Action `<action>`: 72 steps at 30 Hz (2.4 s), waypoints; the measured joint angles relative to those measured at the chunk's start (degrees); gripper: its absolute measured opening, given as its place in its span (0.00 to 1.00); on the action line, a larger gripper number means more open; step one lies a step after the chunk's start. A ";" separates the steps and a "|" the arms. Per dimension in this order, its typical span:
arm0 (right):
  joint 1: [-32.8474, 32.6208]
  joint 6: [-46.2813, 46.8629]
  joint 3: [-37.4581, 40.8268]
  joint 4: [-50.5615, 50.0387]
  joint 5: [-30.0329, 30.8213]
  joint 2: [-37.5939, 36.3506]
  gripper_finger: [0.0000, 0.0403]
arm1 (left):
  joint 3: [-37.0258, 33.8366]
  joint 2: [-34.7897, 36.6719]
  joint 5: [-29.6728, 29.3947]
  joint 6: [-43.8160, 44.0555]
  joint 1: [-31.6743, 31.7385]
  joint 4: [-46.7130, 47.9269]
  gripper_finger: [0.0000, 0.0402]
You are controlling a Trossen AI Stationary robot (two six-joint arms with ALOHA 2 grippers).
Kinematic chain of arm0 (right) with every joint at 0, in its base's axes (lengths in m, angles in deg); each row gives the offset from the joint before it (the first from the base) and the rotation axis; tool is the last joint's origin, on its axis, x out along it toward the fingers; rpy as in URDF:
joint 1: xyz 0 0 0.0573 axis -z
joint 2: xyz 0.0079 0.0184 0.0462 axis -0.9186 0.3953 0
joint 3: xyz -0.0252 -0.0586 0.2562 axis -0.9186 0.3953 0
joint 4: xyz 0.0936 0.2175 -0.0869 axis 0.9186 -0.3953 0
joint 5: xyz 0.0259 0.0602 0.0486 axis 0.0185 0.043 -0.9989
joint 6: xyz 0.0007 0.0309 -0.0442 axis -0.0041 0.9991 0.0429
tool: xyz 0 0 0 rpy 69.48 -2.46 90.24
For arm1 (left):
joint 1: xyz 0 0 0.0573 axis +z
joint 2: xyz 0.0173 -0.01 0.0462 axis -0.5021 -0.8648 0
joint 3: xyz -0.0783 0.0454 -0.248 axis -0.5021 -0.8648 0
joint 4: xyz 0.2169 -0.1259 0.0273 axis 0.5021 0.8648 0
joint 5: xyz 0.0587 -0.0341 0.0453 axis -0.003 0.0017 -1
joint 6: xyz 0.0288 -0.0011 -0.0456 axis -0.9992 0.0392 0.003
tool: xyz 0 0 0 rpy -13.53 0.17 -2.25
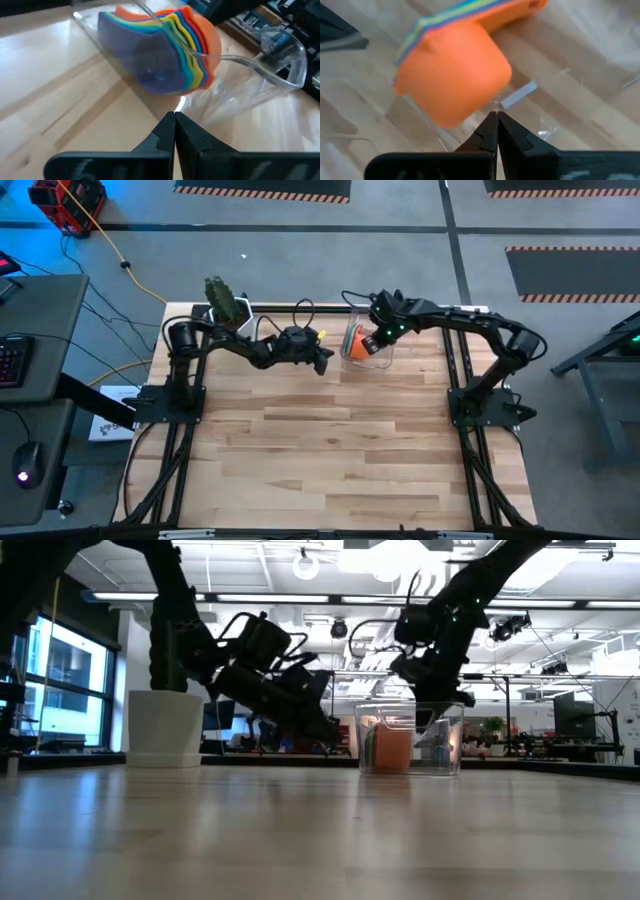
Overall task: Nest measuring cups in basket
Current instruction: Adjust the stacked measuring cups in the transparent bin
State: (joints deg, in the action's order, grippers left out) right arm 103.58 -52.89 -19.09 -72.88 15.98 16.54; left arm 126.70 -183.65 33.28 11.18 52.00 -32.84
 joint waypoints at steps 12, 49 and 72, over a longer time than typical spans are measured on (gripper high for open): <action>-0.50 1.35 1.07 1.68 1.23 2.16 0.00 | 3.67 -1.90 1.67 0.57 0.66 1.85 0.00; -4.60 1.06 -9.73 10.83 -3.36 6.06 0.00 | 3.61 -1.90 3.13 0.46 0.99 2.60 0.00; -5.01 -4.67 -19.84 -0.36 1.42 12.12 0.00 | 3.61 -1.90 3.05 0.44 0.99 2.62 0.00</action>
State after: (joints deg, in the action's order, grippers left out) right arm 98.57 -57.56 -38.93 -73.24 17.40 28.66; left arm 130.30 -185.55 36.33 11.62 52.99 -30.23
